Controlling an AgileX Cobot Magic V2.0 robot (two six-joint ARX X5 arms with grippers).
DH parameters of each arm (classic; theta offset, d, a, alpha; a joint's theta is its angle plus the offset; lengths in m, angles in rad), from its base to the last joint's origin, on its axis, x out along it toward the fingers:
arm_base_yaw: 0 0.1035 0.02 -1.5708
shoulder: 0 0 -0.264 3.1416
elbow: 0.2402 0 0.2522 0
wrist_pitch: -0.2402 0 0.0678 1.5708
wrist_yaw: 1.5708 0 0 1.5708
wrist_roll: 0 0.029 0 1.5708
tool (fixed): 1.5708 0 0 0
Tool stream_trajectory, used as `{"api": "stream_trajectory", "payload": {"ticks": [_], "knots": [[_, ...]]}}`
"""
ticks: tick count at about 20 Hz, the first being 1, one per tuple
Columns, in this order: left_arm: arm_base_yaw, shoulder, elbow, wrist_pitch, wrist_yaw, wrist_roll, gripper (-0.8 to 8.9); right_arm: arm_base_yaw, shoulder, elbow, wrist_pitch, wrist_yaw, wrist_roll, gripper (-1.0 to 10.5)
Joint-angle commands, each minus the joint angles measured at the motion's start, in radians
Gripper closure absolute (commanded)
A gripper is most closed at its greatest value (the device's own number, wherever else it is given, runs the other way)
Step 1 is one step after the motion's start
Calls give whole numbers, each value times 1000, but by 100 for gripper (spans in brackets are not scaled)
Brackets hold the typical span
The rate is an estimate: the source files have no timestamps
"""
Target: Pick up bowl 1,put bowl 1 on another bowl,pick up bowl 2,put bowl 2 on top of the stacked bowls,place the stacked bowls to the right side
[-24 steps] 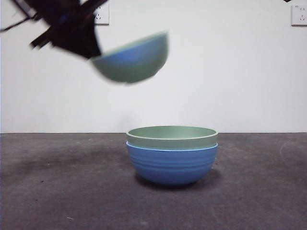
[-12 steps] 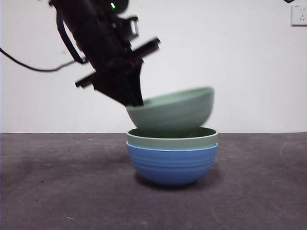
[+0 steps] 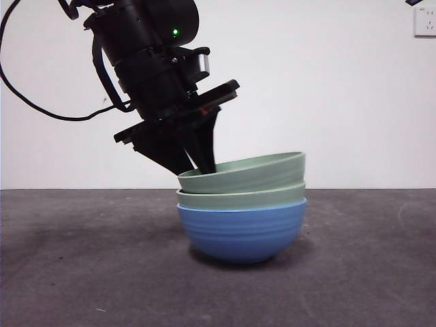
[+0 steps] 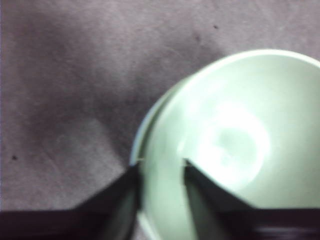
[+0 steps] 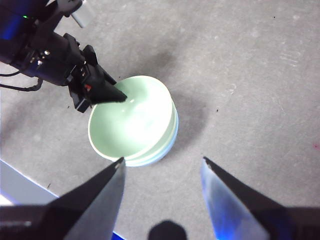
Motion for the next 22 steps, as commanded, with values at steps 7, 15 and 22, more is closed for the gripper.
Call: {"api": "stream_trajectory", "payload": {"ticks": [7,15,22], "knots": [[-11,5,85,-142,23,16,562,0,0,-1,-10,2,-4,693],[-9,-35,230,-292,8,46,562,0,19,-1,-10,2,1,689],[-9,-222,307,-377,-13,72,562,-2,248,-1,64,-2,27,526]]}}
